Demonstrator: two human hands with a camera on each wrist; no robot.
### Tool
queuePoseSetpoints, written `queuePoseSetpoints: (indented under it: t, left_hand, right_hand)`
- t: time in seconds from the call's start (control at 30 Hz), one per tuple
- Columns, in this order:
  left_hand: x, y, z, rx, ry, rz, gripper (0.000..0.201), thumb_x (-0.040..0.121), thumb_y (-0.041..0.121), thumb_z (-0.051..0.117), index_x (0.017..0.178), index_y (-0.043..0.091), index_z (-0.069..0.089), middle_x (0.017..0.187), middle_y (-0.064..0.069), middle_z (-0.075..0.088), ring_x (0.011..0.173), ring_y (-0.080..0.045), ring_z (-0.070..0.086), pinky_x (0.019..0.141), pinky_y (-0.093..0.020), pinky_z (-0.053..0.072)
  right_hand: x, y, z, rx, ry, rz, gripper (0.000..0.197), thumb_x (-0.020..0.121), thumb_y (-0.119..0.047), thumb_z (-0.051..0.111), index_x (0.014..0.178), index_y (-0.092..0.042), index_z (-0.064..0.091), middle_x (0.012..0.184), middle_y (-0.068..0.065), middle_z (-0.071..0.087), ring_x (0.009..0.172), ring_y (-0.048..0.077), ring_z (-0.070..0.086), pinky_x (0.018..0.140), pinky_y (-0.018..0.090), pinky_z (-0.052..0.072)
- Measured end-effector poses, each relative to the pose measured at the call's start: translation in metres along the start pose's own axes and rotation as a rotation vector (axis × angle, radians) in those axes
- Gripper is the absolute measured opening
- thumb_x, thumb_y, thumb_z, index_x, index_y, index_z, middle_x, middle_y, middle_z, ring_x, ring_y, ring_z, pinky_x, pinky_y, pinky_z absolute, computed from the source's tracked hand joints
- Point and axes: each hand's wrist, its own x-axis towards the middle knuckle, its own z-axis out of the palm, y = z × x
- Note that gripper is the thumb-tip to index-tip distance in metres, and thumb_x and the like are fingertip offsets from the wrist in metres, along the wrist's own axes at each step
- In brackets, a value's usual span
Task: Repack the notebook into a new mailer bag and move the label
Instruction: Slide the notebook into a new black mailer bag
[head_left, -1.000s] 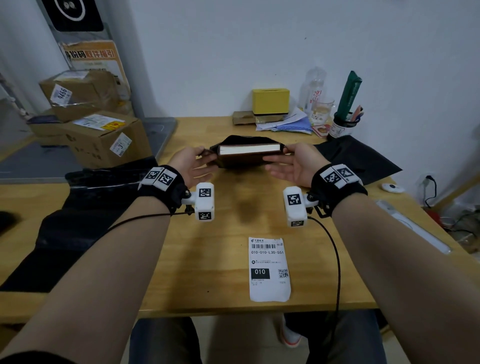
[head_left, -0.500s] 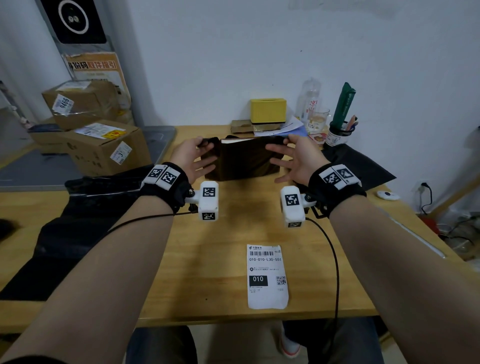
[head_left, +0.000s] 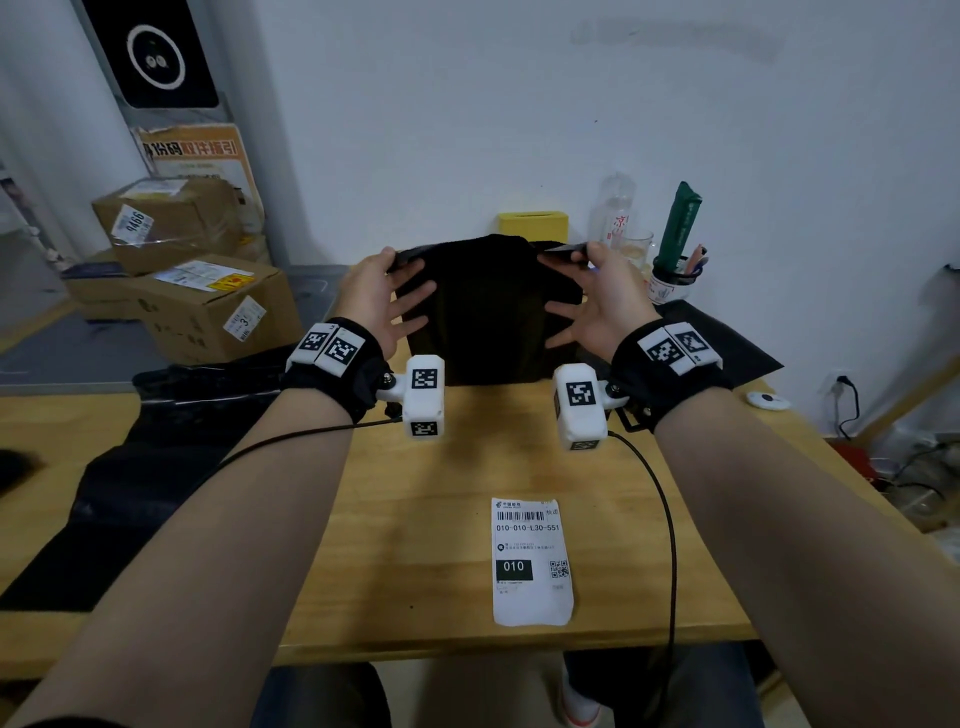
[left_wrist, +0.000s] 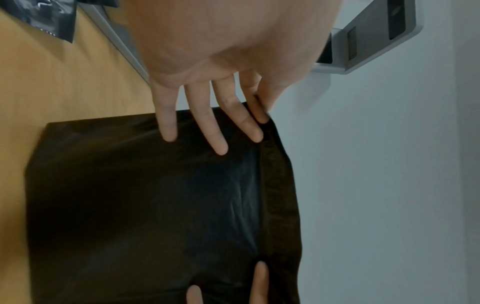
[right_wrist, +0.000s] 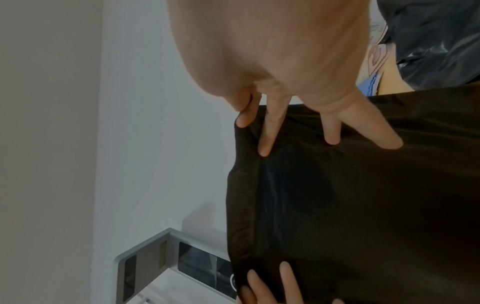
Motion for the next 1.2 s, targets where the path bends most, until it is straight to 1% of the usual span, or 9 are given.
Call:
queuePoseSetpoints:
  t: [0.1, 0.2, 0.37, 0.47, 0.7, 0.8, 0.93, 1.07, 1.2]
  left_hand:
    - [-0.002, 0.005, 0.003, -0.016, 0.015, 0.031, 0.016, 0.103, 0.034, 0.046, 0.110, 0.025, 0.058, 0.100, 0.007, 0.076, 0.092, -0.018, 0.075, 0.098, -0.060, 0.044]
    - [-0.005, 0.011, 0.007, -0.050, 0.011, 0.048, 0.018, 0.103, 0.034, 0.047, 0.111, 0.023, 0.058, 0.100, 0.007, 0.076, 0.090, -0.017, 0.075, 0.096, -0.066, 0.043]
    - [-0.010, 0.022, 0.014, -0.083, 0.006, 0.100, 0.017, 0.101, 0.035, 0.049, 0.107, 0.022, 0.059, 0.093, 0.008, 0.076, 0.089, -0.015, 0.075, 0.094, -0.069, 0.042]
    - [-0.013, 0.030, 0.019, -0.105, -0.001, 0.129, 0.018, 0.101, 0.035, 0.050, 0.108, 0.022, 0.060, 0.091, 0.008, 0.076, 0.089, -0.016, 0.075, 0.093, -0.071, 0.041]
    - [-0.024, 0.045, 0.029, -0.138, -0.023, 0.173, 0.016, 0.100, 0.035, 0.051, 0.103, 0.023, 0.061, 0.087, 0.009, 0.075, 0.089, -0.015, 0.075, 0.092, -0.072, 0.040]
    - [-0.027, 0.049, 0.032, -0.140, -0.025, 0.191, 0.014, 0.100, 0.035, 0.050, 0.098, 0.024, 0.060, 0.080, 0.011, 0.074, 0.089, -0.014, 0.075, 0.093, -0.071, 0.041]
    - [-0.026, 0.055, 0.036, -0.133, -0.033, 0.226, 0.016, 0.101, 0.035, 0.050, 0.089, 0.026, 0.058, 0.078, 0.012, 0.074, 0.090, -0.014, 0.075, 0.092, -0.070, 0.042]
    - [-0.014, 0.059, 0.039, -0.144, -0.025, 0.240, 0.016, 0.100, 0.033, 0.050, 0.088, 0.026, 0.058, 0.077, 0.011, 0.073, 0.090, -0.014, 0.075, 0.092, -0.068, 0.043]
    - [0.015, 0.059, 0.044, -0.140, 0.008, 0.258, 0.015, 0.100, 0.031, 0.050, 0.088, 0.025, 0.058, 0.078, 0.009, 0.073, 0.089, -0.016, 0.075, 0.093, -0.066, 0.043]
  right_hand:
    - [-0.003, -0.006, 0.002, -0.017, 0.001, -0.031, 0.038, 0.109, -0.040, 0.028, 0.082, -0.023, 0.048, 0.134, -0.003, 0.067, 0.140, 0.053, 0.030, 0.104, 0.086, 0.006]
    - [-0.006, -0.010, 0.003, -0.021, -0.002, -0.062, 0.036, 0.109, -0.040, 0.027, 0.085, -0.023, 0.048, 0.131, -0.003, 0.069, 0.136, 0.054, 0.035, 0.102, 0.086, 0.009]
    - [-0.016, -0.022, 0.010, -0.008, 0.025, -0.110, 0.034, 0.110, -0.042, 0.027, 0.091, -0.023, 0.048, 0.132, -0.002, 0.068, 0.135, 0.051, 0.037, 0.100, 0.087, 0.009]
    - [-0.022, -0.032, 0.014, 0.010, 0.058, -0.142, 0.034, 0.110, -0.042, 0.030, 0.090, -0.022, 0.049, 0.128, -0.001, 0.070, 0.131, 0.049, 0.043, 0.100, 0.087, 0.013]
    - [-0.034, -0.044, 0.020, 0.035, 0.058, -0.192, 0.032, 0.110, -0.041, 0.032, 0.093, -0.022, 0.050, 0.122, -0.001, 0.072, 0.127, 0.051, 0.046, 0.096, 0.089, 0.015]
    - [-0.037, -0.048, 0.023, 0.042, 0.065, -0.221, 0.032, 0.110, -0.042, 0.032, 0.092, -0.022, 0.050, 0.123, -0.001, 0.072, 0.123, 0.050, 0.050, 0.092, 0.087, 0.019]
    - [-0.036, -0.053, 0.028, 0.036, 0.086, -0.264, 0.034, 0.109, -0.043, 0.034, 0.089, -0.023, 0.052, 0.124, -0.001, 0.070, 0.118, 0.048, 0.055, 0.087, 0.083, 0.028]
    - [-0.019, -0.058, 0.030, 0.049, 0.074, -0.279, 0.034, 0.109, -0.043, 0.034, 0.089, -0.024, 0.053, 0.123, -0.003, 0.071, 0.119, 0.048, 0.054, 0.085, 0.084, 0.027]
    - [0.018, -0.058, 0.033, 0.070, 0.057, -0.287, 0.032, 0.108, -0.044, 0.035, 0.090, -0.024, 0.053, 0.121, -0.003, 0.072, 0.114, 0.045, 0.058, 0.089, 0.085, 0.025]
